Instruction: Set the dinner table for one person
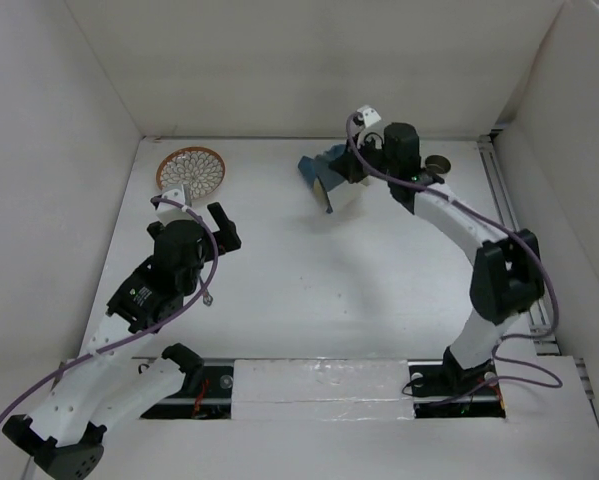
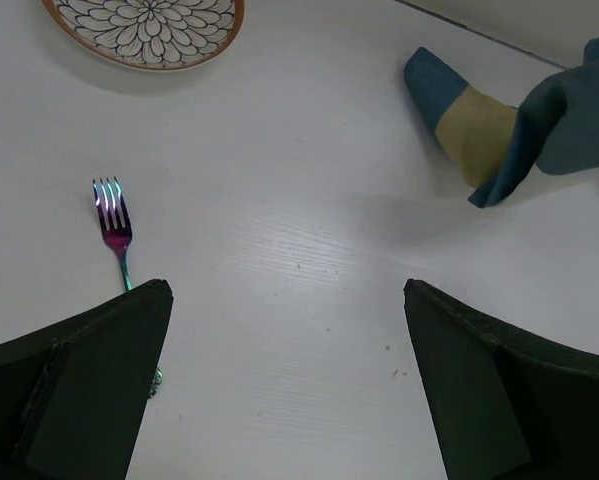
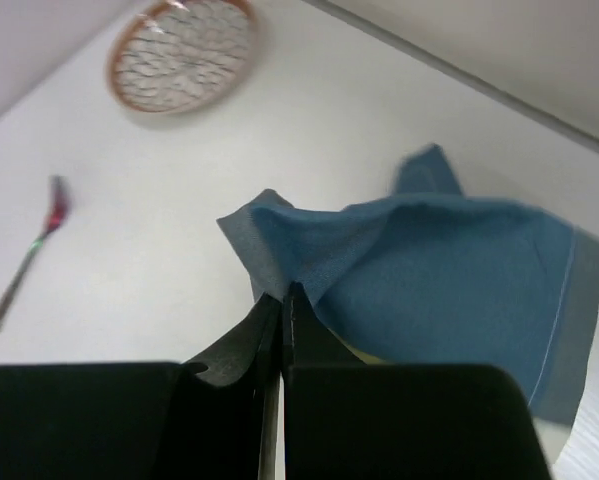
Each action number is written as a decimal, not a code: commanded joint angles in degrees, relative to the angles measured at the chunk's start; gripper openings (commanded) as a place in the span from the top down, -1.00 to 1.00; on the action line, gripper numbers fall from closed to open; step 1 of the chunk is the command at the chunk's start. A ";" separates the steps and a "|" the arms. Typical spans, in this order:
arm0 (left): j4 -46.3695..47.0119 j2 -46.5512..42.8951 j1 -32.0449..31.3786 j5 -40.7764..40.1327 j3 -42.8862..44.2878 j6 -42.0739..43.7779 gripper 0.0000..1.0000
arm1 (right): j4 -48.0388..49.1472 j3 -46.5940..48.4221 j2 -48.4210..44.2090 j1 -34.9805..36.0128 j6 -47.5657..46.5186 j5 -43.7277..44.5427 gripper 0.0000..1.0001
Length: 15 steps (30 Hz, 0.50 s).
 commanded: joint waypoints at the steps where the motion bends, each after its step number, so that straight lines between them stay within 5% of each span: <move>1: 1.92 -0.65 -0.32 -0.33 0.23 0.72 -1.00 | 9.40 -10.22 -9.40 6.43 -1.49 4.44 0.94; 6: 1.93 -0.65 -0.32 0.28 0.23 0.72 -1.00 | 20.90 -38.73 -25.20 17.84 5.35 17.56 0.87; 9: 1.93 -0.12 -0.32 0.28 0.23 1.24 -1.00 | 25.84 -48.89 -31.02 25.22 9.40 21.96 0.00; 11: 1.93 -0.12 -0.32 0.80 0.23 1.24 -1.00 | 26.98 -57.16 -38.22 29.80 10.55 25.20 -0.05; 15: 2.45 -0.12 -0.32 0.81 0.23 1.24 -1.00 | 25.50 -68.59 -57.28 38.08 12.49 28.30 -0.66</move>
